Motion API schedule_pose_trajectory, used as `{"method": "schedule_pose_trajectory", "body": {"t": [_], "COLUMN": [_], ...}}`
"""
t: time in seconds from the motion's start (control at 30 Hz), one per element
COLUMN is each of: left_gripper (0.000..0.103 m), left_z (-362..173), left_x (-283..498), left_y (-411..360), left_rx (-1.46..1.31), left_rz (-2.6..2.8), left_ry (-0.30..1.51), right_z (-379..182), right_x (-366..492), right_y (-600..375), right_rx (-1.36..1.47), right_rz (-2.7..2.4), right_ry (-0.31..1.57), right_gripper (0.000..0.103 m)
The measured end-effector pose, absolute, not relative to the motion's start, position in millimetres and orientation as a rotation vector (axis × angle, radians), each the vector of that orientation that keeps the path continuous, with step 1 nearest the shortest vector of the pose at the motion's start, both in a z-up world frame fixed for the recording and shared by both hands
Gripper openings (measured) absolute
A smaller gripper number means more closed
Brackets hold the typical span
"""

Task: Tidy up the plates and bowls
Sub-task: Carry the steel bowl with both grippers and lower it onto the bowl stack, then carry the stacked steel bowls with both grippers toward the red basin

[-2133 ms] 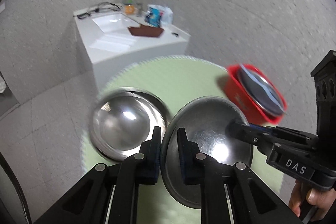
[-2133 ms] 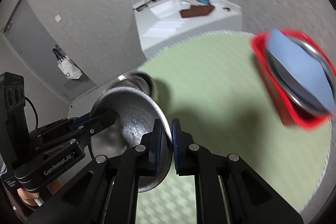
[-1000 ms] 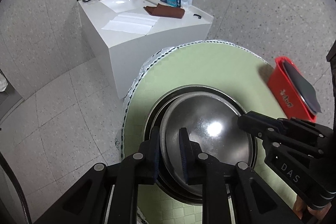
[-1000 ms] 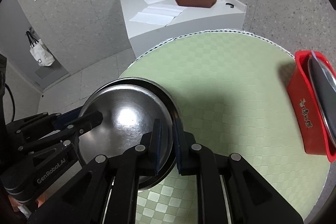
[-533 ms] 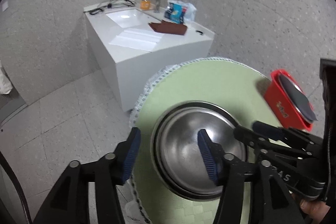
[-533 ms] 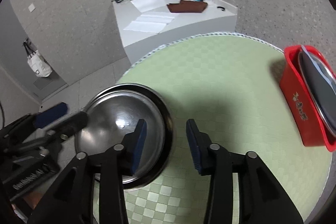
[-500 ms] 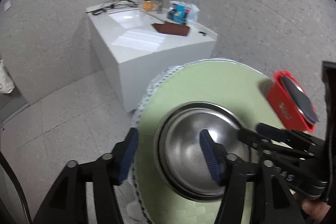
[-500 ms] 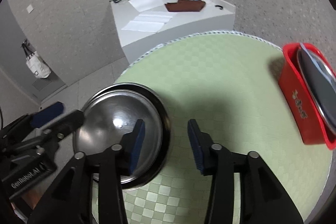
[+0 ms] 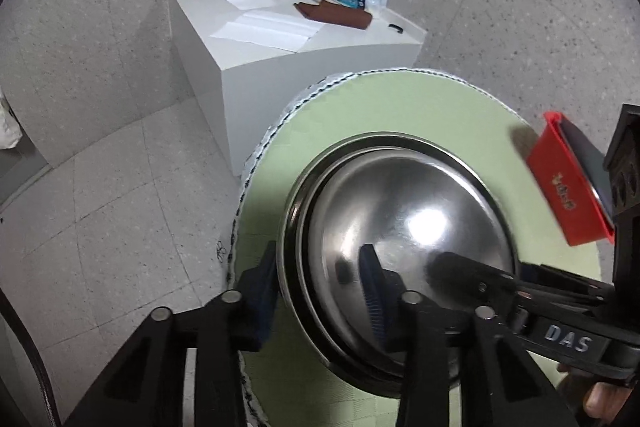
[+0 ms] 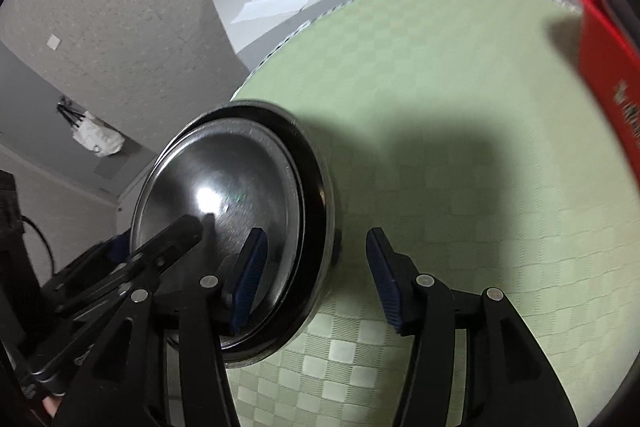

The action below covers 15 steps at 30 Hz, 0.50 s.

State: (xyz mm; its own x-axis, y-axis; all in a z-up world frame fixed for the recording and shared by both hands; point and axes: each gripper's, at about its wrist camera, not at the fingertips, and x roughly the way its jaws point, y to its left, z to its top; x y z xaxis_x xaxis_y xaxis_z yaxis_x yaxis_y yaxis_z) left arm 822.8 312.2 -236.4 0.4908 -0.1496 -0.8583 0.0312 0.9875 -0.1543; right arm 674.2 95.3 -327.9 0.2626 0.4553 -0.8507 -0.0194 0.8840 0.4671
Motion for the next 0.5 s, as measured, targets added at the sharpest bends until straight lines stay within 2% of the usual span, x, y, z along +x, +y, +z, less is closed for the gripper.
{"method": "schedule_pose_trajectory", "body": {"t": [0.03, 0.13, 0.3, 0.5], "left_gripper": [0.031, 0.027, 0.027, 0.026], "left_z": [-235.7, -234.2, -225.3, -179.4], "left_x": [825.5, 828.7, 820.0, 799.9], "left_y": [313.6, 309.6, 294.2, 255.5], "left_rx": [-0.139, -0.147, -0.186, -0.204], "left_rz": [-0.112, -0.101, -0.107, -0.124], "left_ry": [1.046, 1.038, 1.010, 0.908], "right_z": [-328.9, -327.2, -314.9, -273.2], "right_x": [673.8, 672.1, 666.2, 660.5], "right_y": [95.2, 94.7, 78.1, 37.1], "right_rx": [0.426, 0.409, 0.414, 0.397], "right_rz": [0.356, 0.360, 0.365, 0.383], "right_ry": [1.278, 1.276, 1.232, 1.131], "right_gripper": [0.039, 0.038, 0.034, 0.034]}}
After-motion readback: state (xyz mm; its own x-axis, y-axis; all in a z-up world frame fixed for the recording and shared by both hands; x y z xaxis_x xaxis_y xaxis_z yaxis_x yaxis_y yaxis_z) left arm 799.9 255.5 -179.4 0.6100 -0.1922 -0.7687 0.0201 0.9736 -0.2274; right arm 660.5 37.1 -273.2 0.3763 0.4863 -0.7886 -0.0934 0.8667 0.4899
